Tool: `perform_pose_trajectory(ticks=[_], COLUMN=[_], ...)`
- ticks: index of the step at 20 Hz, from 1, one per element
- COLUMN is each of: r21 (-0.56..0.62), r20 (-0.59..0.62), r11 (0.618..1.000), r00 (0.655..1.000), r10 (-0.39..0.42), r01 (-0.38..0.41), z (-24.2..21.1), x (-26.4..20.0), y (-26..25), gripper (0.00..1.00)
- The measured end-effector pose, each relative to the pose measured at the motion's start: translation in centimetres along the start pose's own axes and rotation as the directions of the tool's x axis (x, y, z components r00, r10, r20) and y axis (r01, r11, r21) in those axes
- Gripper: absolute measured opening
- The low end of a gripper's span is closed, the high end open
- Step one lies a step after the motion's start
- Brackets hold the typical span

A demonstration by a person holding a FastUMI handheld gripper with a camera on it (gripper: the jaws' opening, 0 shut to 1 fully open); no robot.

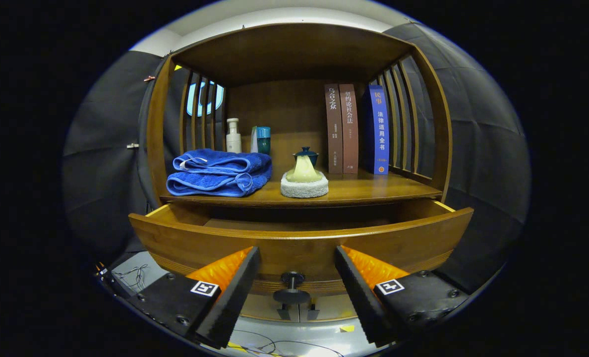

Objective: Pull open the drawer, take out the items inside it, and place them on the countertop above the cabinet.

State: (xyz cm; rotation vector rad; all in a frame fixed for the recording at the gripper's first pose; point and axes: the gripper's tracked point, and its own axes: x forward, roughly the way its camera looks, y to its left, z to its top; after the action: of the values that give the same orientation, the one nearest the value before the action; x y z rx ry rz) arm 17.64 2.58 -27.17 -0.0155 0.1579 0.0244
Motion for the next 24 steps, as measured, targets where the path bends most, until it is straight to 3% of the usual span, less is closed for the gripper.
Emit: perform_pose_trajectory(ticks=[18, 24], r21=[0.015, -0.104], r20=[-0.015, -0.079], r11=[1.0, 0.994], r00=[1.0, 0.997], r10=[0.003, 0.021], r01=[-0.002, -0.029], z=[1.5, 0.8], x=[6.4, 5.9], y=[-0.4, 0.6], gripper=[0.98, 0.99])
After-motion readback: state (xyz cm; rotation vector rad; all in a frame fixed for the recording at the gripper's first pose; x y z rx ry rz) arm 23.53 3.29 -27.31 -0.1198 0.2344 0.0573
